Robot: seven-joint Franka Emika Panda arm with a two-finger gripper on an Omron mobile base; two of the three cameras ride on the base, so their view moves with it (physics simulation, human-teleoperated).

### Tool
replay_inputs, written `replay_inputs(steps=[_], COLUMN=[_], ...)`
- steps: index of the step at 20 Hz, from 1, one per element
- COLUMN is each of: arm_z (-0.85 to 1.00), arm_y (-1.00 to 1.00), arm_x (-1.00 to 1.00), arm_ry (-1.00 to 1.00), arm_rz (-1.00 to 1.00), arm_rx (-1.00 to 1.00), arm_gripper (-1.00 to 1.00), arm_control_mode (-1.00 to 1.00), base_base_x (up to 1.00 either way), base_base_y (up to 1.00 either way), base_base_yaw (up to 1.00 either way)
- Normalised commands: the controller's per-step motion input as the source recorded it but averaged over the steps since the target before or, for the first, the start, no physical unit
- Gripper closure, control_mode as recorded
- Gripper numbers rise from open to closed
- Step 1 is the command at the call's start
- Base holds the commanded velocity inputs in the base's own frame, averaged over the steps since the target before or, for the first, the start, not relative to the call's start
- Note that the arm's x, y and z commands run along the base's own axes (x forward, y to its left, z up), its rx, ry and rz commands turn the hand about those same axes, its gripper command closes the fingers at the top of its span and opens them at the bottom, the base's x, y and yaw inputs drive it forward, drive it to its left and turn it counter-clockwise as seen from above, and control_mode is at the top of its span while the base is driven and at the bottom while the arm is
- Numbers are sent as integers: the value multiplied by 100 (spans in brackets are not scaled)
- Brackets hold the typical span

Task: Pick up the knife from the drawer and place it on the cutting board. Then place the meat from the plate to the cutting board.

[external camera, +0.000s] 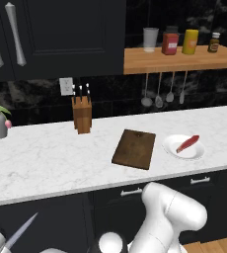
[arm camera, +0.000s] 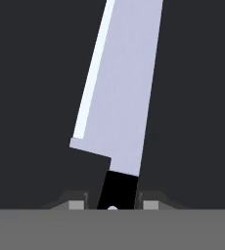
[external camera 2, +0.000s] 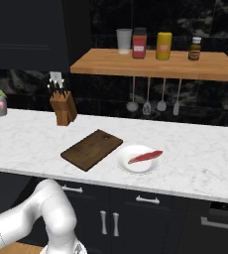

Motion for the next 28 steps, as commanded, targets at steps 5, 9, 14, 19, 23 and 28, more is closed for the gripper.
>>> replay_inputs(steps=[5, 9, 14, 19, 23, 28], arm_z=[100, 88, 82, 48, 28, 20], arm_y=[-16, -49, -94, -100, -100, -100], arm_x=[-37, -44, 17, 60, 61, 55], arm_ry=[1, 0, -4, -7, -5, -1], arm_rz=[0, 0, 0, 0, 0, 0], arm_rx=[0, 0, 0, 0, 2, 1], arm_gripper=[100, 100, 100, 100, 100, 100], arm_control_mode=[-100, -100, -100, -100, -100, -100], base_base_x=[0, 0, 0, 0, 0, 0], base_base_y=[0, 0, 0, 0, 0, 0], base_base_yaw=[0, 0, 0, 0, 0, 0])
